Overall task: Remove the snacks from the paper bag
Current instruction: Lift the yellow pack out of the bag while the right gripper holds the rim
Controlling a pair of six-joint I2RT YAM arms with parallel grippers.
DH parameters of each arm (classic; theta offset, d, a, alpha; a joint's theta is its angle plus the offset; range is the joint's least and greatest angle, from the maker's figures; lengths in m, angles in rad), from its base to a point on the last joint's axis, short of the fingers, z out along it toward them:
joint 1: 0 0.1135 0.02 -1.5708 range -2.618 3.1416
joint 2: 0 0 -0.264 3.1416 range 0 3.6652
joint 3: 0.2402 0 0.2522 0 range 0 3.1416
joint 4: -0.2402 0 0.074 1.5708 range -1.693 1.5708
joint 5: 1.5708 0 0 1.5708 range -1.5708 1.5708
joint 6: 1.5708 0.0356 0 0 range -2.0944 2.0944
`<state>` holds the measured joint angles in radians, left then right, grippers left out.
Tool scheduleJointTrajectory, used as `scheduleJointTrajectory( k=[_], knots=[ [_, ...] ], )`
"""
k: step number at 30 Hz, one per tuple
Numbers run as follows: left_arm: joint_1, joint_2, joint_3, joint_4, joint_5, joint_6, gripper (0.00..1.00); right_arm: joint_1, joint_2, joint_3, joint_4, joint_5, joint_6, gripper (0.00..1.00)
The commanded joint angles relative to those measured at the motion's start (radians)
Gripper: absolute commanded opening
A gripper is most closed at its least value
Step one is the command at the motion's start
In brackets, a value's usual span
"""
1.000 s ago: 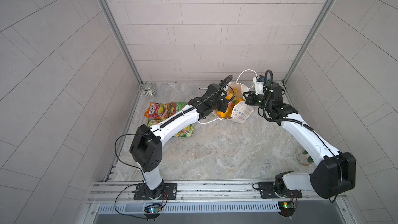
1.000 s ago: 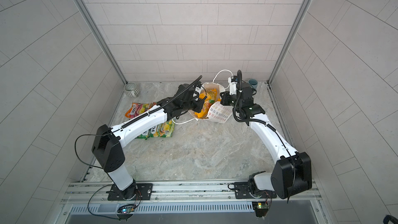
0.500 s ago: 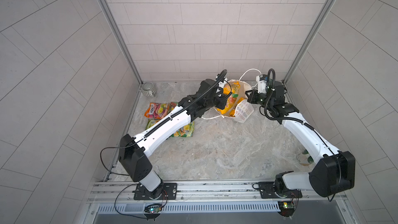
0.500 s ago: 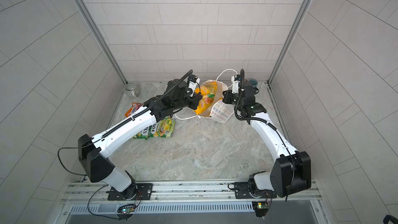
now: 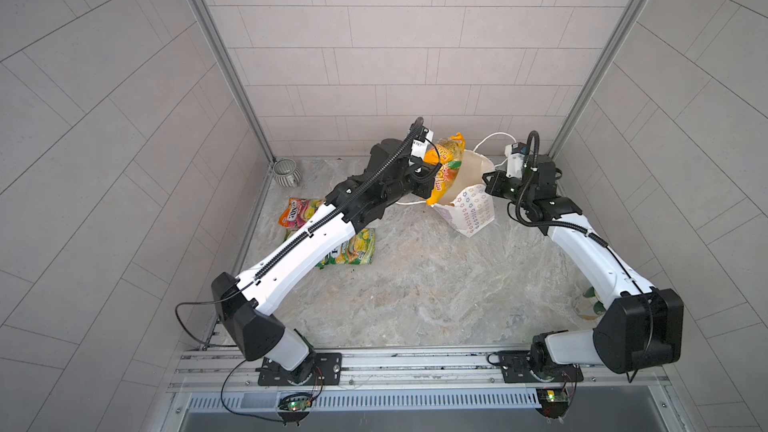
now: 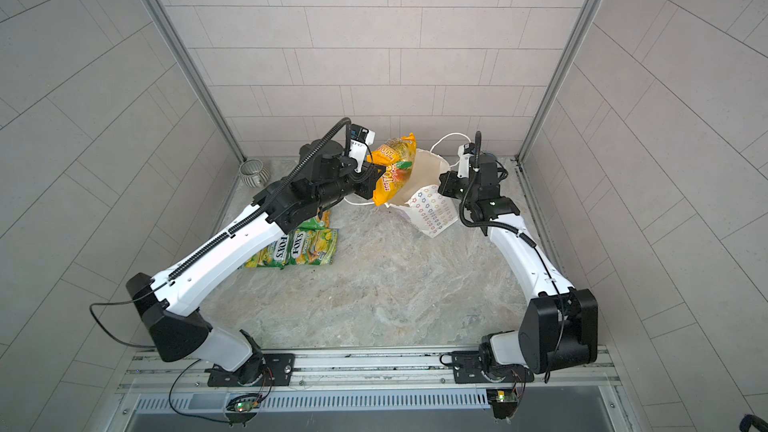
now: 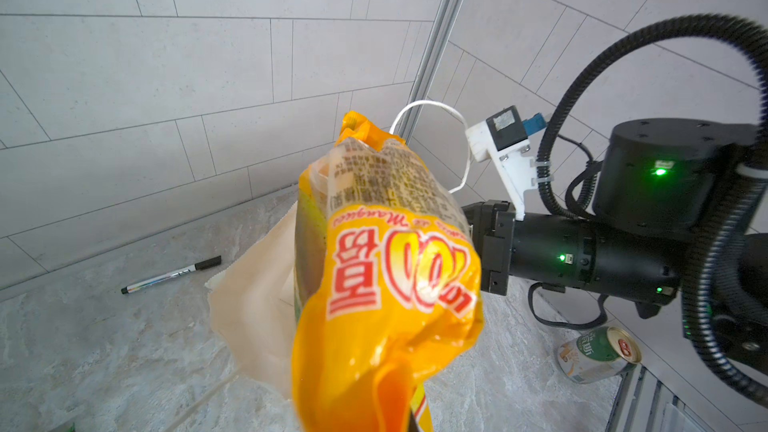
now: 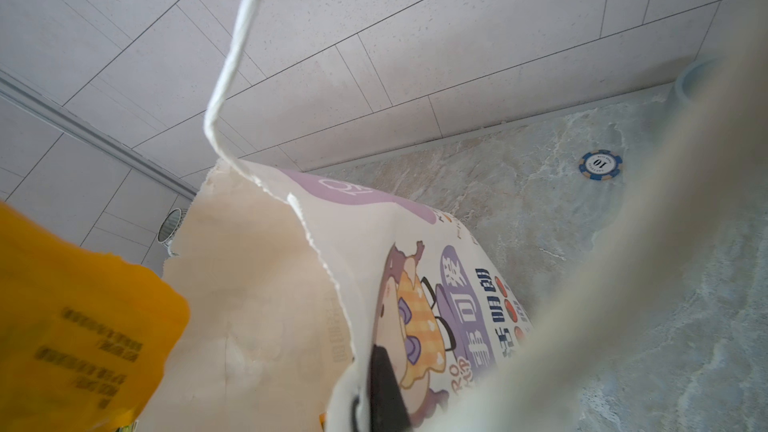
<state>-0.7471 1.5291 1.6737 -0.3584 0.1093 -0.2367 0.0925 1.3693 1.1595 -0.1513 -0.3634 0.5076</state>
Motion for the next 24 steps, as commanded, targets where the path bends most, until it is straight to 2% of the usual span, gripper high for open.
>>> scheduleJointTrajectory(
  k=[1,5,11,17,22,24],
  knots=[
    [0.014,-0.072,0.083,0.083,-0.007,-0.008,0.0,-0.021,0.004,0.031,-0.005,-0.02,0.021,0.0],
    [0.084,-0.107,0.079,0.07,0.009,-0.035,0.0,-0.044,0.01,0.028,-0.004,-0.025,0.026,0.01],
    [0.208,-0.135,0.049,0.019,0.006,-0.045,0.0,-0.085,0.036,0.054,-0.006,-0.032,0.046,0.24],
    [0.344,-0.19,-0.066,-0.005,0.024,-0.117,0.0,-0.125,0.054,0.097,-0.028,-0.002,0.074,0.43],
    [0.383,-0.215,-0.203,-0.013,0.058,-0.163,0.0,-0.127,0.034,0.127,-0.047,0.06,0.082,0.65],
    [0.389,-0.216,-0.254,-0.011,0.086,-0.175,0.0,-0.128,0.027,0.133,-0.051,0.067,0.093,0.69]
  ],
)
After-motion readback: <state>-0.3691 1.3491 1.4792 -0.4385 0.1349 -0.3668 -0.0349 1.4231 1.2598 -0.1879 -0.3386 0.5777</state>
